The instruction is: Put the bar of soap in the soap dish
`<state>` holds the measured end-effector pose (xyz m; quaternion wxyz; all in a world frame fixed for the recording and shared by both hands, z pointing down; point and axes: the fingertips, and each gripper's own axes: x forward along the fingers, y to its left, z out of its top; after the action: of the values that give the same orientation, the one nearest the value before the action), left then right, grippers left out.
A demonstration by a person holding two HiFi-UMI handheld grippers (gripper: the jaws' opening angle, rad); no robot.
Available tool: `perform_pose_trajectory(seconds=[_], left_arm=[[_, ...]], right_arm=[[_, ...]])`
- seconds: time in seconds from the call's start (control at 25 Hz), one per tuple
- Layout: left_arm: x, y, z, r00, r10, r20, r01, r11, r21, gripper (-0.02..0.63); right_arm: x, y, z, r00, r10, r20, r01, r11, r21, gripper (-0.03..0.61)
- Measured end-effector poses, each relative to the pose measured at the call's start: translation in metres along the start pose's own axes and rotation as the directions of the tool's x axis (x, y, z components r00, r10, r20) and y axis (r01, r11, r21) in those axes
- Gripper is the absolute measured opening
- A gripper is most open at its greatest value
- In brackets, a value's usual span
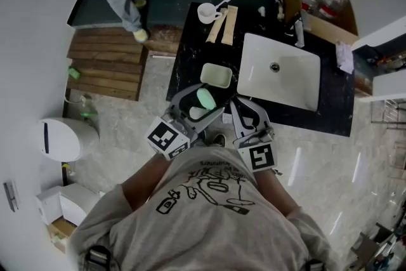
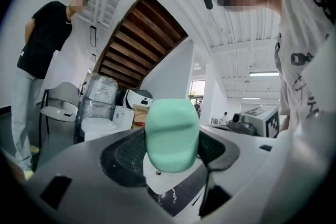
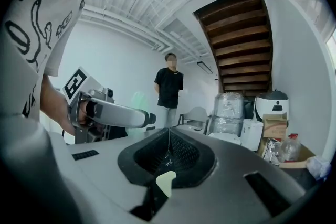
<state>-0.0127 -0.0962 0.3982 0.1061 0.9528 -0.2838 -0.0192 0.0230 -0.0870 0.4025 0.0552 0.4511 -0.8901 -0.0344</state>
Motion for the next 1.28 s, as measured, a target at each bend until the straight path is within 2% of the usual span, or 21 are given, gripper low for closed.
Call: perform_pose_trajectory(seconds=[0.2, 0.48, 0.68, 1.28], left_arm=[[0.005, 0.005, -0.009, 1.000, 0.007, -0.014, -0.007, 1.000, 0.002, 0.275], [0.009, 0.018, -0.032, 0.999, 0.026, -0.037, -0.027, 1.000, -0.008, 0.276], [0.016, 0.025, -0.045, 0.997, 0.030, -0.064, -0.029, 1.000, 0.011, 0.276], [0.024, 0.038, -0.064, 0.995, 0.032, -0.092, -0.028, 0.999, 0.036, 0.279]], right_arm=[[0.001, -0.005, -0.014, 0.999, -0.006, -0.034, 0.004, 0.999, -0.033, 0.023], [0.007, -0.013, -0.037, 0.997, -0.011, -0.075, 0.009, 1.000, -0.023, 0.022], [0.010, -0.016, -0.053, 0.995, -0.013, -0.101, 0.012, 1.000, -0.013, 0.023], [0.011, -0.021, -0.077, 0.988, -0.030, -0.154, 0.028, 0.999, -0.019, 0.023]])
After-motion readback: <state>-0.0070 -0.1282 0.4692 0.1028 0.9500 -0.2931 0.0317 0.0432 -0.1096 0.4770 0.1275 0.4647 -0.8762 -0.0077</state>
